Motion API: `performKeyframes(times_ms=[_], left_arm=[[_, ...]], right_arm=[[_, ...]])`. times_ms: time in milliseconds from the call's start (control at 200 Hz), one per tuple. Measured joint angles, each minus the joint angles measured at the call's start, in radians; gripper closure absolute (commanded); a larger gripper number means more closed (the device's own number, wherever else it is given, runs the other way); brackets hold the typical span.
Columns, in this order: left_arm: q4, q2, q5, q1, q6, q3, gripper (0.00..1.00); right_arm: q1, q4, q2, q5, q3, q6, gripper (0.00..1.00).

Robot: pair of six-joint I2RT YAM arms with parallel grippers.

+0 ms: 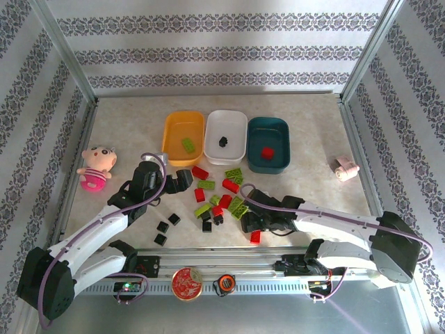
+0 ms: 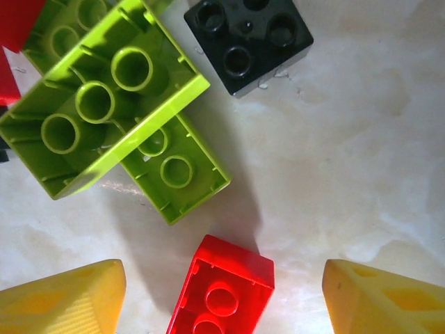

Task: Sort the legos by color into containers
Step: Pick up the lego from the bottom-center of the table.

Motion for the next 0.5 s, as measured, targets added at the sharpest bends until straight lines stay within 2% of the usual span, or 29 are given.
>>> performKeyframes(times_ms=[95, 220, 500], left_arm=[[0.0, 0.0, 0.0, 0.0, 0.0, -0.002, 0.0], [0.0, 0.0, -0.001, 0.0, 0.0, -0.002, 0.0], [-0.001, -0.002, -0.001, 0.0, 0.0, -0.014, 0.0]], right_arm=[[0.025, 0.017, 0.03, -0.025, -0.011, 0.015, 0.24], [0.055, 0.026, 0.085, -0.048, -0.013, 0.025, 0.33], [0.057, -0.015, 0.125, -0.001, -0.002, 0.014, 0.65]])
